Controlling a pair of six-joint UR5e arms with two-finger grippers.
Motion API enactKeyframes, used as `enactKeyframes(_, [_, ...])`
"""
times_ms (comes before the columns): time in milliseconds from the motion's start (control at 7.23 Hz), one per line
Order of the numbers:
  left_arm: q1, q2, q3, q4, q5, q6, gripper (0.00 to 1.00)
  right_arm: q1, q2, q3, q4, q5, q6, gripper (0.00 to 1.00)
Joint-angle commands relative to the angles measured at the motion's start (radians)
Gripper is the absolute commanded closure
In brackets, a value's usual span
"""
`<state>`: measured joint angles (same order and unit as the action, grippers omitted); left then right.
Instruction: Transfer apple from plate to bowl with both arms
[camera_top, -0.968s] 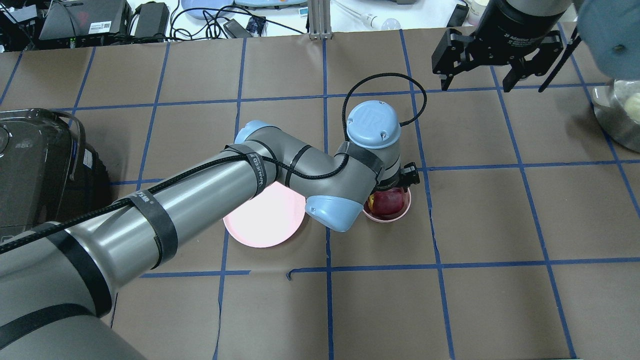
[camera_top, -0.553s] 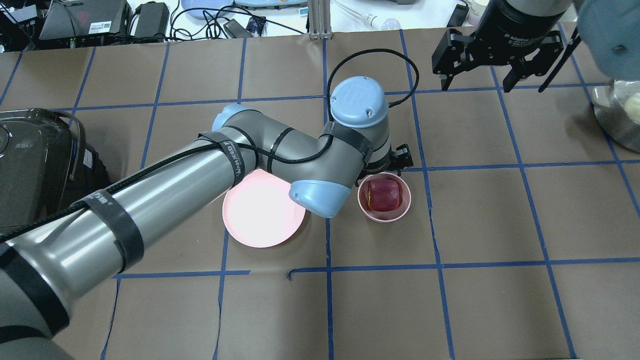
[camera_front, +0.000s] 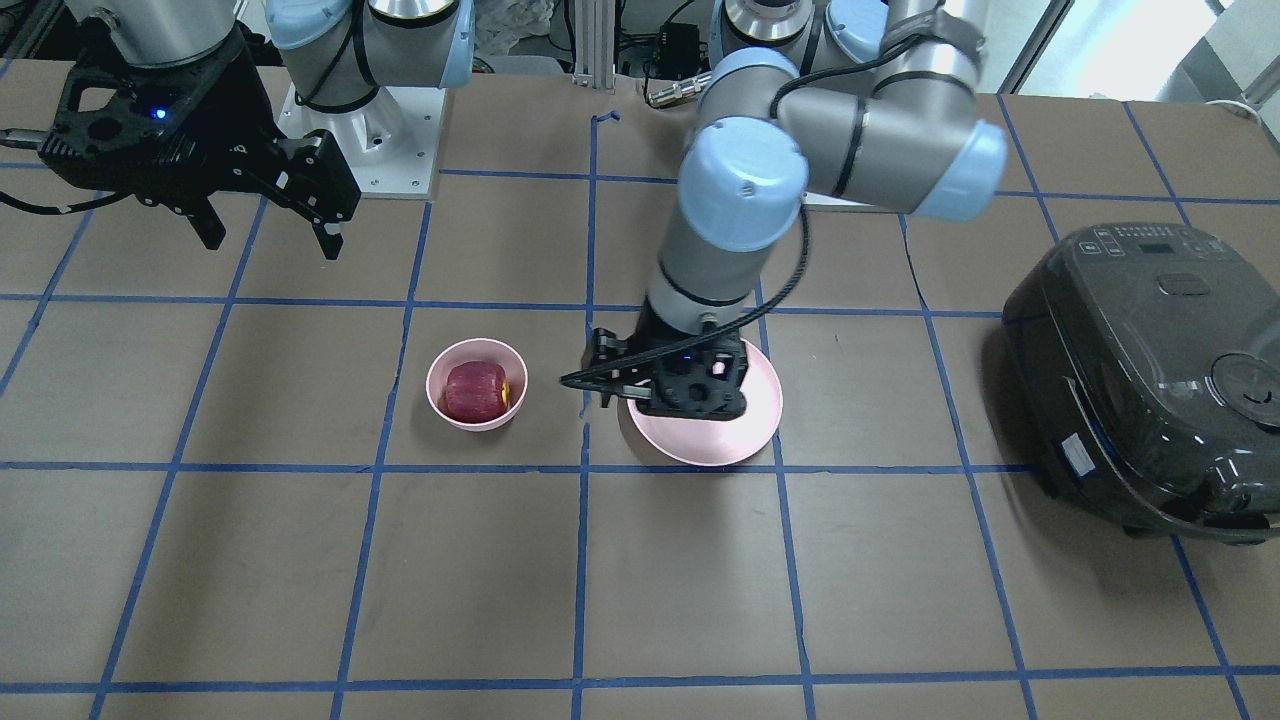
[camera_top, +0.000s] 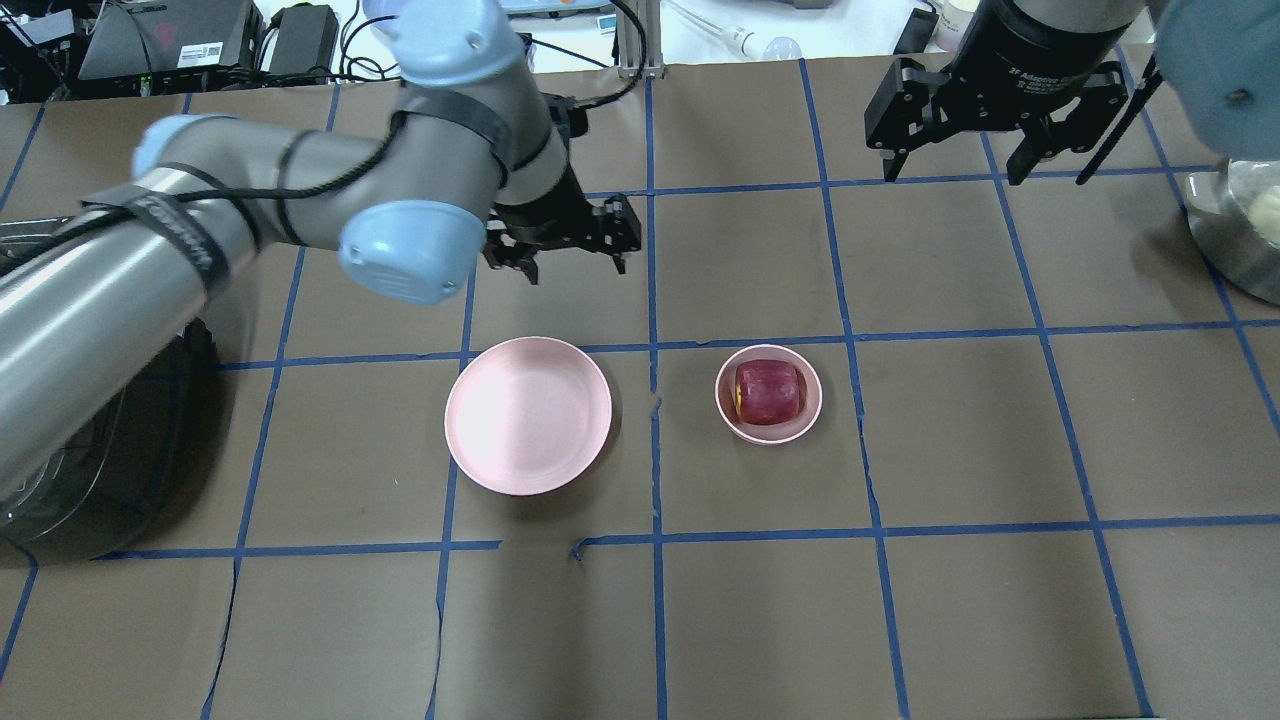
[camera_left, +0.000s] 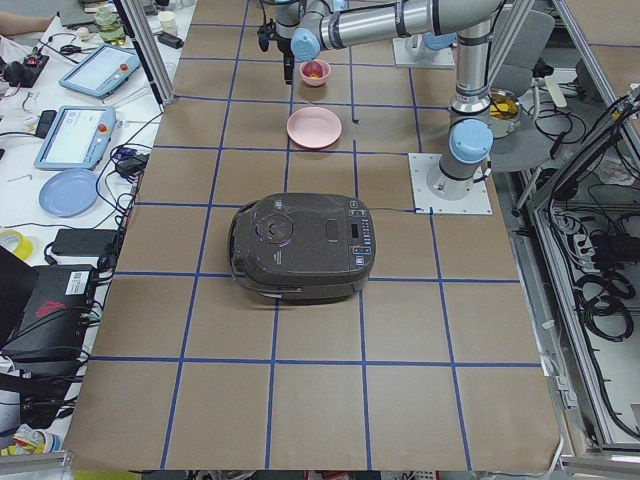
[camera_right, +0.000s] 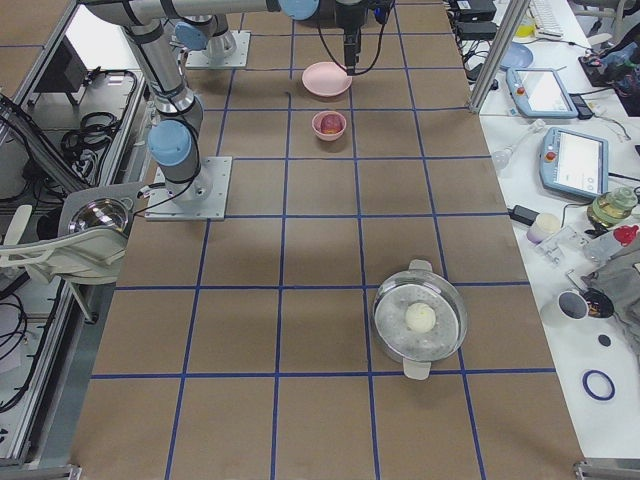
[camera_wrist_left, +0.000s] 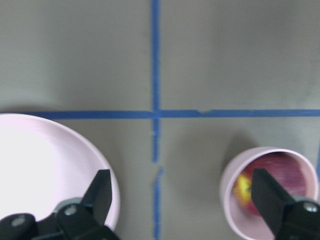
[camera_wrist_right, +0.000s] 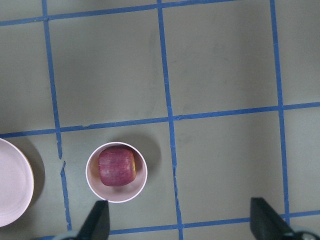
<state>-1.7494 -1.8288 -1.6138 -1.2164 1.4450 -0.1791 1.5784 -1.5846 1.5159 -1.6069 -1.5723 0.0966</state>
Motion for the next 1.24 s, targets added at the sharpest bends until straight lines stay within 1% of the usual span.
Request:
enactKeyframes(0, [0.120,0.132,0.128,-0.281,0.012,0.162,0.00,0.000,0.000,0.001,0.002,0.000,0.000,0.00])
enactKeyframes(138, [0.117,0.188,0.168,-0.370,0.047,0.162,0.00,0.000,0.000,0.000,0.002,0.000,0.000,0.00])
enactKeyframes(277, [0.117,0.242,0.169,-0.377,0.072,0.177,0.00,0.003,-0.001,0.001,0.004,-0.002,0.000,0.00])
enactKeyframes(415, [0.125,0.262,0.154,-0.390,0.104,0.178,0.00,0.003,-0.001,0.001,0.002,0.000,0.000,0.00])
enactKeyframes(553, [0.129,0.254,0.122,-0.411,0.171,0.190,0.00,0.002,-0.001,0.001,0.002,0.000,0.000,0.00])
enactKeyframes(691, [0.114,0.272,0.103,-0.413,0.246,0.187,0.00,0.005,-0.001,0.001,0.002,-0.002,0.000,0.00])
enactKeyframes(830, [0.122,0.276,0.097,-0.405,0.168,0.187,0.00,0.003,-0.001,0.001,0.002,0.000,0.000,0.00])
enactKeyframes(1106, [0.129,0.278,0.095,-0.397,0.161,0.193,0.00,0.003,-0.001,0.001,0.002,-0.002,0.000,0.00])
